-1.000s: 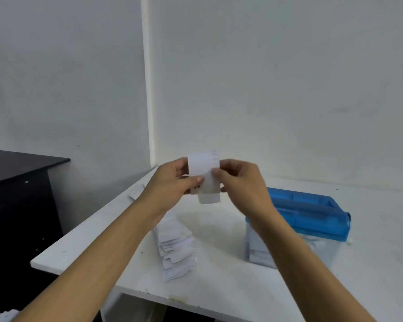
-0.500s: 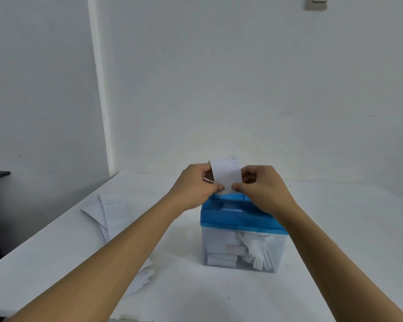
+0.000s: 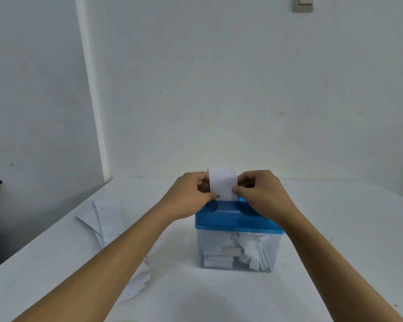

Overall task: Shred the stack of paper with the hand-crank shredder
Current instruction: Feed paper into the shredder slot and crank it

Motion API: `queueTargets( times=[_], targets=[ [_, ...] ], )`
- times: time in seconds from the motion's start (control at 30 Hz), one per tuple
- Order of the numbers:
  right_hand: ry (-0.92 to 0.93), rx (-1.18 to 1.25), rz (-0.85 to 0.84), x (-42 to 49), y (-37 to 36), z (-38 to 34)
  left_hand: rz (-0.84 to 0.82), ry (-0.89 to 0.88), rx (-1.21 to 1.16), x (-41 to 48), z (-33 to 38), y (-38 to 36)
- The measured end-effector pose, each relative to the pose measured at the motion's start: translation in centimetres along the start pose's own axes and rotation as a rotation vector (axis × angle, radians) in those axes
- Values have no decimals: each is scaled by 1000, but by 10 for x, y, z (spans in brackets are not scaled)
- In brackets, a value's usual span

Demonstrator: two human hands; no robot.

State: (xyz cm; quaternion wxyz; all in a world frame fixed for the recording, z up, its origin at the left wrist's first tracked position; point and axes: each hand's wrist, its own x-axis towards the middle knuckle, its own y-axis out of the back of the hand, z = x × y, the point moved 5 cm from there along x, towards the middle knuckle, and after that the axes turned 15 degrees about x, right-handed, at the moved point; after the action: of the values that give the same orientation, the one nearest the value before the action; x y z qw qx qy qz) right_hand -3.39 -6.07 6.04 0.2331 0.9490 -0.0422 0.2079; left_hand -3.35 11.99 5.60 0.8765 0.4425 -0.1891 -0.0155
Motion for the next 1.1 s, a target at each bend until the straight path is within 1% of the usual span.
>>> queueTargets(
  times=[0.1,0.27,0.4,0.47,0.53,0.6,0.63,0.67,0.7,0.8,0.83,0.97,1.1],
  targets=[
    [16,-6,0,-1,0,0,7,14,-1,1,0,-2],
    [26,-17,-13,0,-1,0,0,101,-199,1,3,-17],
    [65,-68,-37,-4,0,-3,30,117,-190,-3,-1,-32],
    [110,-38,19,-10,19,-4,52,124,-219,-5,-4,-37],
    [127,22,151,-23,49,3,70,106,-250,-5,-4,-39],
    [97,92,286,-39,77,29,93,95,-285,-5,-5,-41],
    [63,87,306,-47,84,45,104,95,-301,-6,-6,-42],
    [31,47,278,-56,87,61,114,95,-313,-5,-6,-43],
    [-4,-18,209,-63,83,77,123,98,-317,-6,-7,-44],
    [-86,-181,-77,-83,61,109,147,97,-330,-6,-6,-45],
    [-84,-204,-136,-87,55,113,154,97,-328,-6,-6,-45],
    [-28,-365,-180,-90,38,117,183,101,-295,-7,-5,-45],
    [-7,-428,-180,-97,17,110,224,116,-244,-9,-5,-46]
  ],
)
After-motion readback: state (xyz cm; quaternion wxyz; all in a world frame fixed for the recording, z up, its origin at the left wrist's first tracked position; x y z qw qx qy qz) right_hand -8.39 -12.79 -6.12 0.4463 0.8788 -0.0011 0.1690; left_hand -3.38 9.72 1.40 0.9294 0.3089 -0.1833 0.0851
